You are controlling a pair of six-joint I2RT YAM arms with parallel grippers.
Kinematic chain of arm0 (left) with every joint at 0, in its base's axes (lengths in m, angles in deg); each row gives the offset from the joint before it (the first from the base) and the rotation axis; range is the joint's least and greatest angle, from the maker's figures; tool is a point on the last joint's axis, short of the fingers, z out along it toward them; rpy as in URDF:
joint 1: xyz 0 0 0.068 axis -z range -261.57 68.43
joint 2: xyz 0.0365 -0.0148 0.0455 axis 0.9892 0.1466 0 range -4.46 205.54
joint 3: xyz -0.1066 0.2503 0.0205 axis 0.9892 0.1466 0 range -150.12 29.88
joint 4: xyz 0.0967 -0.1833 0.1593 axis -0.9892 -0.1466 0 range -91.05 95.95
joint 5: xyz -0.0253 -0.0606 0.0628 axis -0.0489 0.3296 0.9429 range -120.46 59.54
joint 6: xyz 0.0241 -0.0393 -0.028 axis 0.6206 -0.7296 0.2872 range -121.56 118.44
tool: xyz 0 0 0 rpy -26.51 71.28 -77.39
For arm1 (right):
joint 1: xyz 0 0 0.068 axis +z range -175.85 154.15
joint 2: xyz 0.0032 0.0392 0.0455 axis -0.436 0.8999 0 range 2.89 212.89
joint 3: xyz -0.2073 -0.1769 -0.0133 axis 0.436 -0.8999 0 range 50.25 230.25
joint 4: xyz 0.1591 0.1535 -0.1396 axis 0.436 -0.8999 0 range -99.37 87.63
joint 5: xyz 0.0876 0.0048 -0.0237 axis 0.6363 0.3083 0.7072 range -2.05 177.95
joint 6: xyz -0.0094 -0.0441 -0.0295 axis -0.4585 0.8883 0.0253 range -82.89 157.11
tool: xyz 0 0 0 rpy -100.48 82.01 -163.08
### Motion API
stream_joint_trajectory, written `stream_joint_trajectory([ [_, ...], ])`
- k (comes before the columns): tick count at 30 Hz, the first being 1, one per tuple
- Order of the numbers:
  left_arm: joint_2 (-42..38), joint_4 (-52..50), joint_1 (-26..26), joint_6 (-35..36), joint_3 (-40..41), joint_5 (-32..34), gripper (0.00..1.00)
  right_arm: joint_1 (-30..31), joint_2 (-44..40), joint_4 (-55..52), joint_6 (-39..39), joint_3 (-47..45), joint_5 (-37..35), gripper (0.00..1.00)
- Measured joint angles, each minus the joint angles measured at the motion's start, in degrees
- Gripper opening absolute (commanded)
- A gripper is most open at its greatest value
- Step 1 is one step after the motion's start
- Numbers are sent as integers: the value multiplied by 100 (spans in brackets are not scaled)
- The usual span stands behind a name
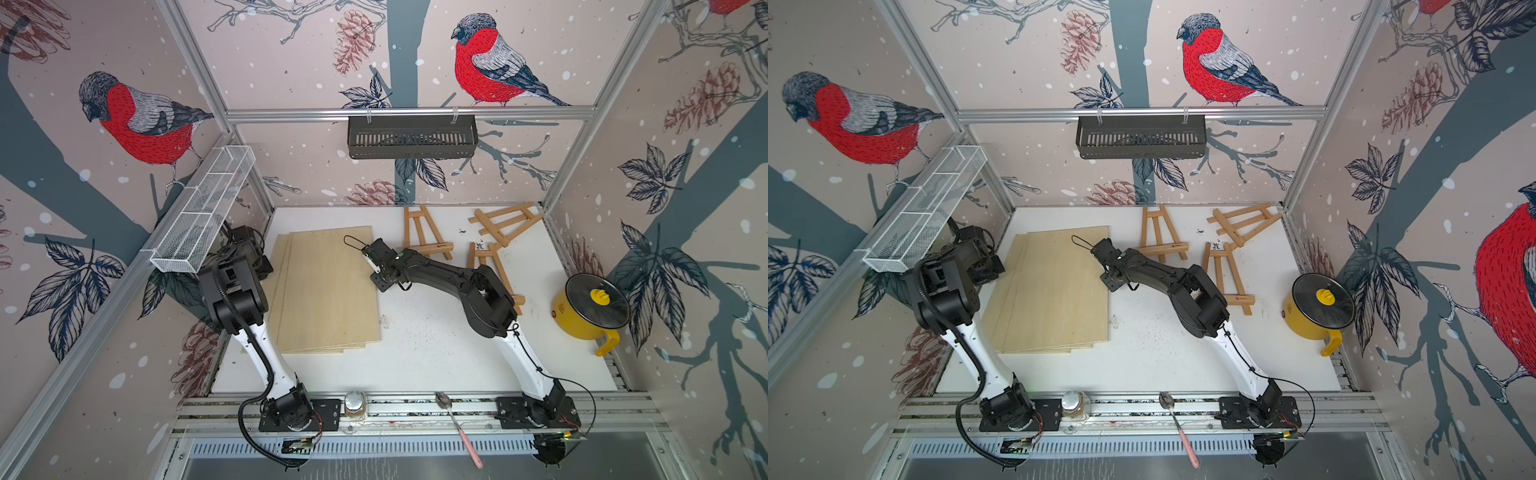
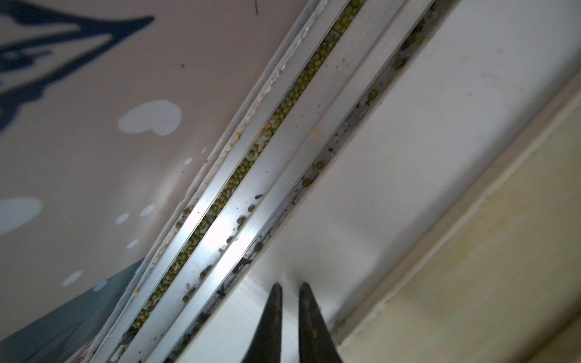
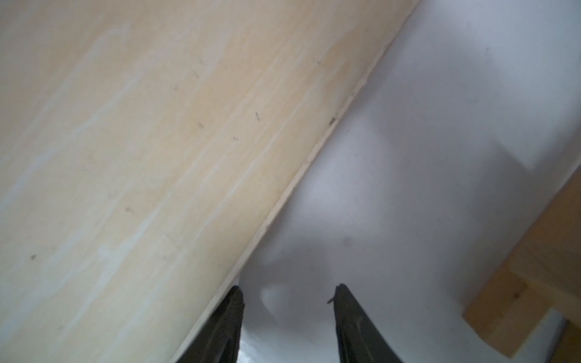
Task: Disassemble the easel
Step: Adjust the drawing board at the center of the board.
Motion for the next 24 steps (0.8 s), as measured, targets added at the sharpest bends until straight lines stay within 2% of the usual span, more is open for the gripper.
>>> stream_joint_trajectory([
  [24,0,4,2,-42,-2,-63,14,175,708,-24,166,1108,256,50],
])
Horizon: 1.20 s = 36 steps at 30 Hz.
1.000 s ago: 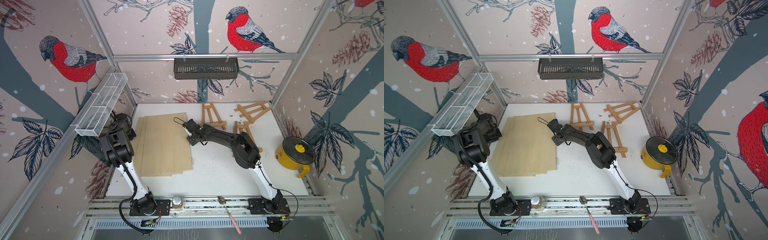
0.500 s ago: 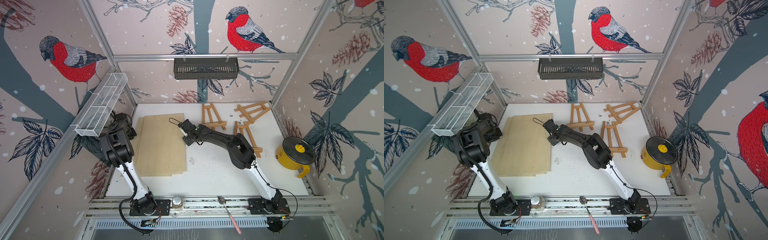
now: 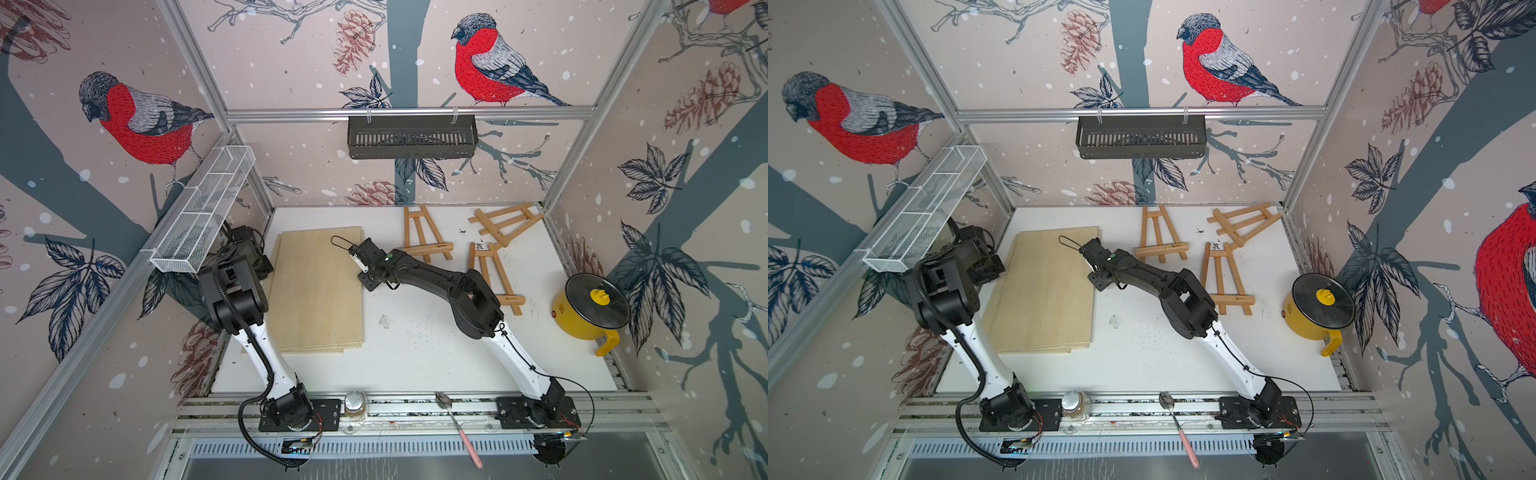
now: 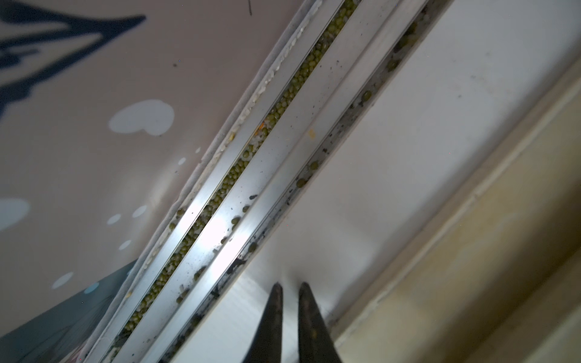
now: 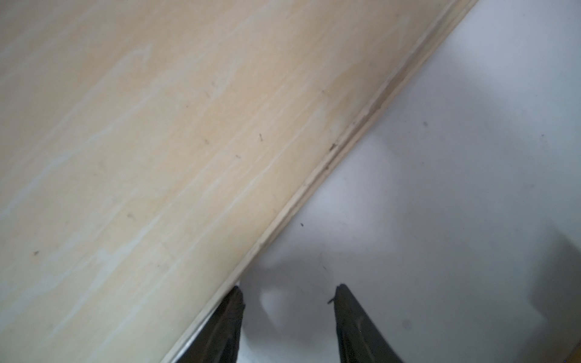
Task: Disassemble the easel
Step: Adjust the drawing board at the center of the board.
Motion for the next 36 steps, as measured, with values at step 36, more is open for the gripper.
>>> stream_joint_trajectory([
  [36,-55,-72,0,-46,-15,-240,6,13,382,240,4,538,520,56],
])
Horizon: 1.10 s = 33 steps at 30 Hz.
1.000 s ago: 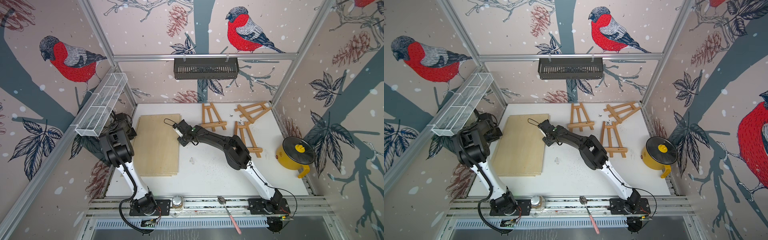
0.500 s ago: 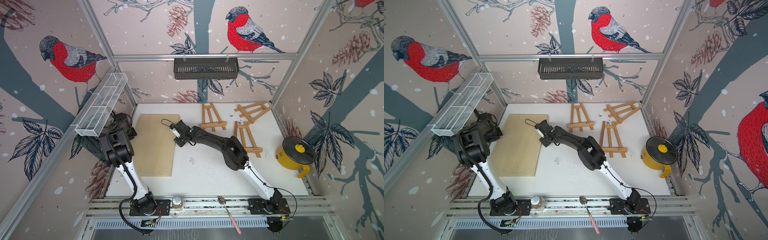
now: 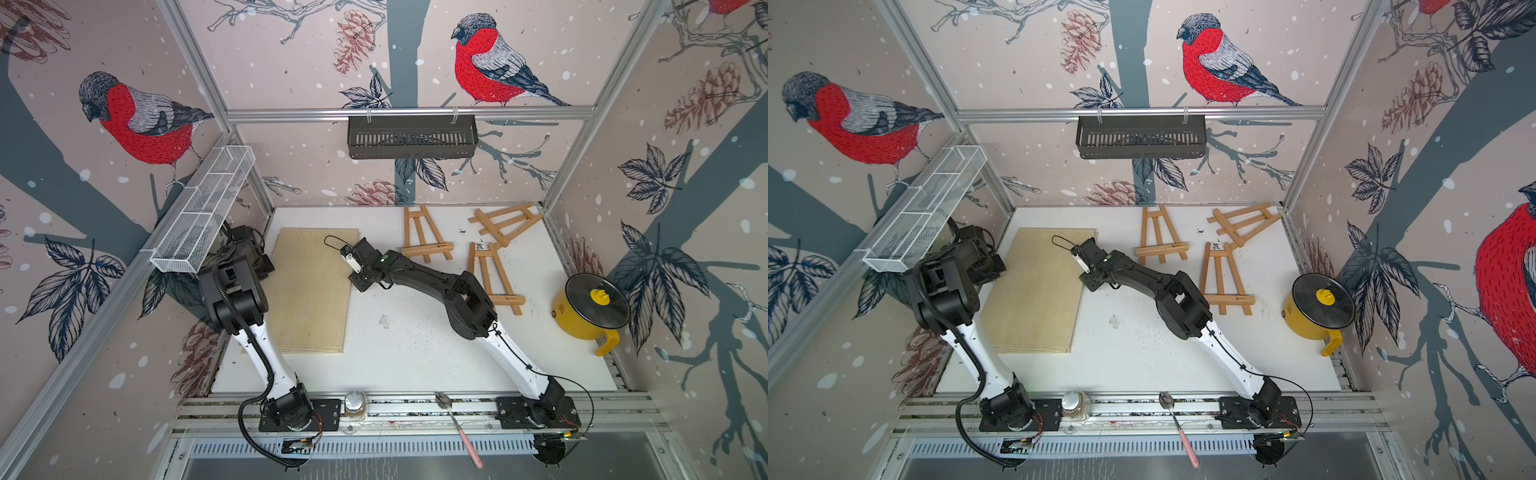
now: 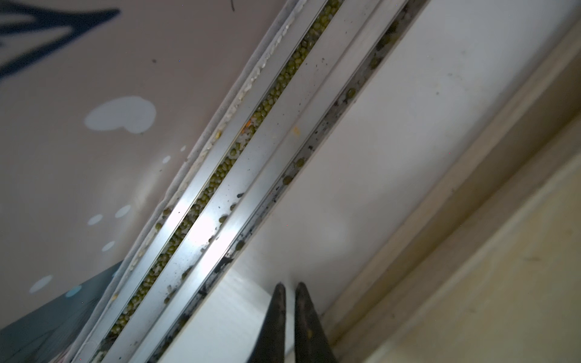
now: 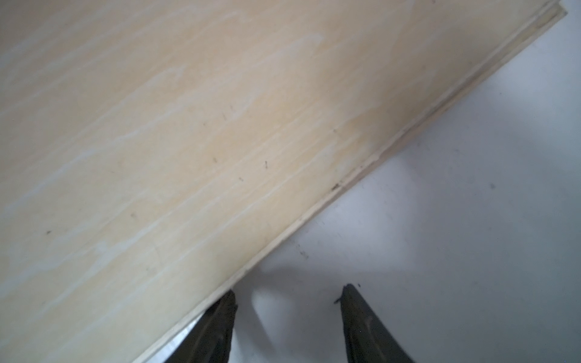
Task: Disassemble the easel
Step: Adjust the drawing board at the center of the board.
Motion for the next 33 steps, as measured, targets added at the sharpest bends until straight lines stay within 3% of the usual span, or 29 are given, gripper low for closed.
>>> stream_joint_trajectory([
  [2,0,-57,0,0,0,-17,1,-9,-2,4,-17,0,4,56],
  [13,-79,-601,-2,-72,-76,326,1,173,-223,-225,-17,-262,-409,56],
  [19,-339,-898,-70,-107,-22,621,2,382,-721,-238,7,-1071,-680,56],
  [28,-977,-1130,-420,-127,885,1010,1,581,-1537,-42,7,-2304,-549,56],
  [33,-955,-1185,-455,-120,1241,1086,1,763,-1700,101,-2,-2632,-361,56],
])
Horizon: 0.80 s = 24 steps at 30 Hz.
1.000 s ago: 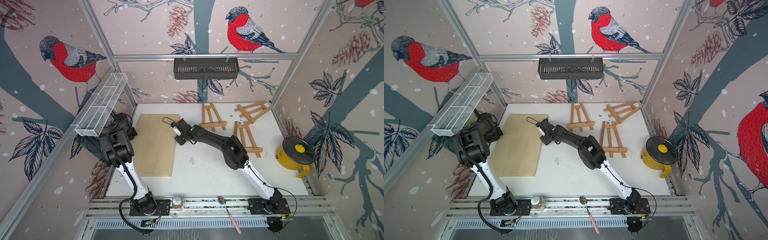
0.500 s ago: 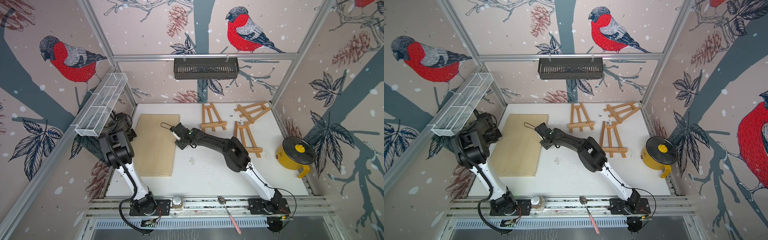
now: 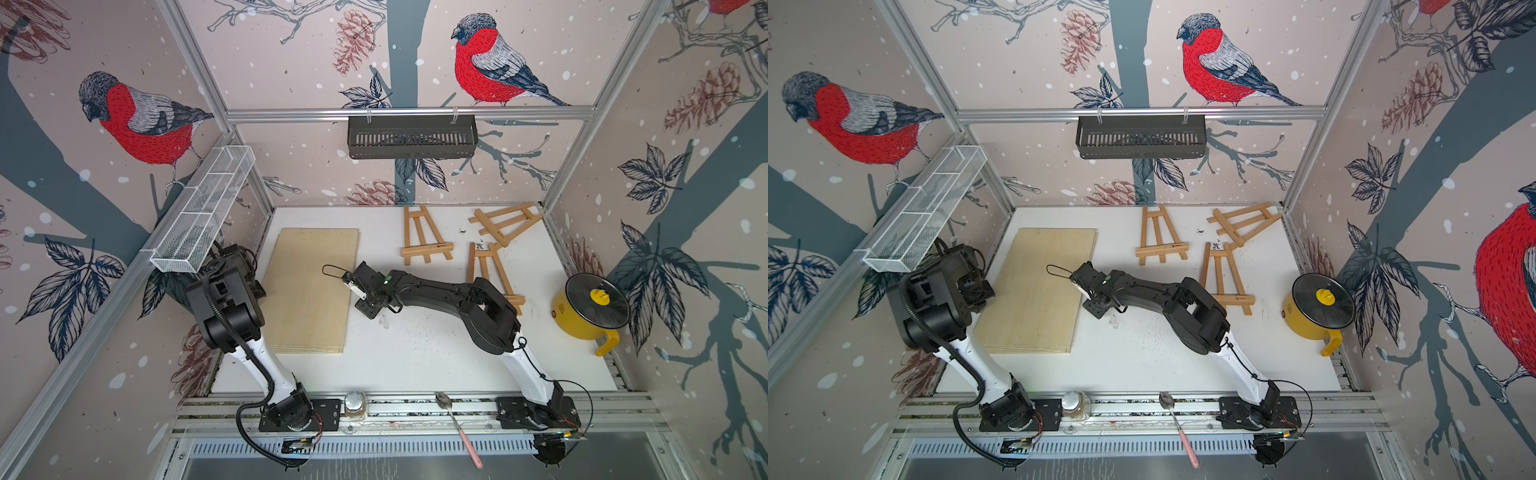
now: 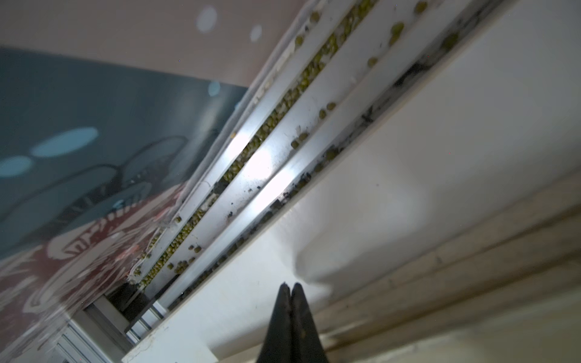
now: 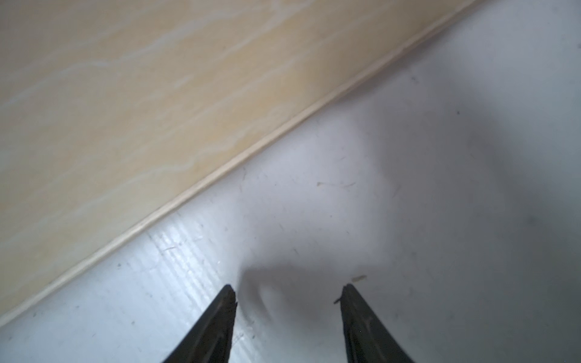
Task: Disassemble the easel
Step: Adjust the drawing board at the center of the board.
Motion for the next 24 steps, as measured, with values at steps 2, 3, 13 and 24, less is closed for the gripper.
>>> stream_joint_trajectory([
  [2,4,22,0,0,44,50,1,57,-2,42,-15,-52,57,56],
  [3,4,15,0,0,55,81,1,74,-2,39,-17,-61,61,56],
  [13,133,48,-2,0,107,330,1,229,210,131,-131,197,232,56],
  [24,120,83,-4,24,146,358,0,271,428,20,-149,560,225,55],
])
